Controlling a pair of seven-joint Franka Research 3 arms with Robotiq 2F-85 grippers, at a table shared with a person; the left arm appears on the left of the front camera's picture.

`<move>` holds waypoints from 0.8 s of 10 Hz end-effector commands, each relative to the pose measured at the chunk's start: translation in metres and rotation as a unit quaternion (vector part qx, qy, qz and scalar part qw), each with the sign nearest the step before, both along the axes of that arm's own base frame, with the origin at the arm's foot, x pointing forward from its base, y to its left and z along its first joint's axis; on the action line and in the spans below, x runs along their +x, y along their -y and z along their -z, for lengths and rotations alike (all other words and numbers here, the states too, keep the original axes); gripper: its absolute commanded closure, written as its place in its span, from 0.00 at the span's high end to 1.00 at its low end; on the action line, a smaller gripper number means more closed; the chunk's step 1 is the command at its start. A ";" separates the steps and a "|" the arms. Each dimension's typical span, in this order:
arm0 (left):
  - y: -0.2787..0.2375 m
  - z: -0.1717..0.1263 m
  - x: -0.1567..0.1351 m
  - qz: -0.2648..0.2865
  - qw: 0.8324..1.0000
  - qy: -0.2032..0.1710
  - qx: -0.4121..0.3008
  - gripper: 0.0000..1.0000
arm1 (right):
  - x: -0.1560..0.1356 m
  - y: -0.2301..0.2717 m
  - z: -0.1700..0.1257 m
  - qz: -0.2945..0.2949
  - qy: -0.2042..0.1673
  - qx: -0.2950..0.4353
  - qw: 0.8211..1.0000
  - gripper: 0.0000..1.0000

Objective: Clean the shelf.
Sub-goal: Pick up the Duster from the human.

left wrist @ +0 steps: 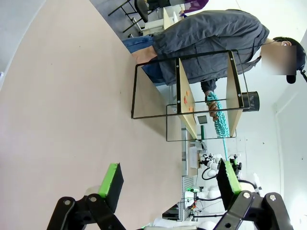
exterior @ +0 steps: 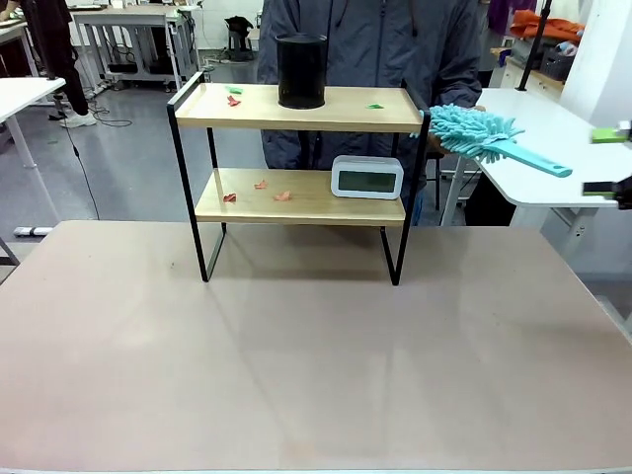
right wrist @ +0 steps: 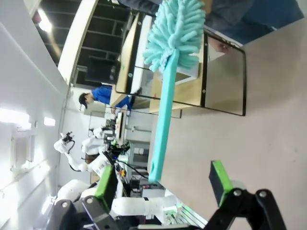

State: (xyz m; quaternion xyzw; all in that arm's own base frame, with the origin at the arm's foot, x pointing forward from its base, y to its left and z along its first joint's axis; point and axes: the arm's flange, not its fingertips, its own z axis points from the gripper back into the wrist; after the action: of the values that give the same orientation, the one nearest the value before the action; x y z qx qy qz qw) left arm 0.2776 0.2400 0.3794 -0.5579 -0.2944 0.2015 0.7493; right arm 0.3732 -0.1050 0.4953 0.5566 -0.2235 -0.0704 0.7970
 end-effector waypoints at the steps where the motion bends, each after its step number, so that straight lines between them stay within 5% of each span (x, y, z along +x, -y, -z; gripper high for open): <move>1: 0.003 0.000 -0.001 -0.001 1.000 0.017 -0.001 1.00 | 0.042 -0.014 -0.002 -0.027 -0.019 -0.002 0.999 1.00; 4: 0.003 0.000 -0.001 -0.001 1.000 0.017 -0.001 1.00 | 0.075 -0.040 0.003 -0.054 -0.048 0.019 0.997 1.00; 8: 0.003 0.000 -0.001 -0.001 1.000 0.017 -0.001 1.00 | 0.103 -0.056 -0.003 -0.032 -0.149 0.025 0.988 1.00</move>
State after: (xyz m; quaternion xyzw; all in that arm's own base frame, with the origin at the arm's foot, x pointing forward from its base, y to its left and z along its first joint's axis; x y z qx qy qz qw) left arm 0.2779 0.2405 0.3800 -0.5576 -0.2948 0.2009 0.7495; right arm 0.4669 -0.0573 0.4892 0.5727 -0.1014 -0.1097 0.8060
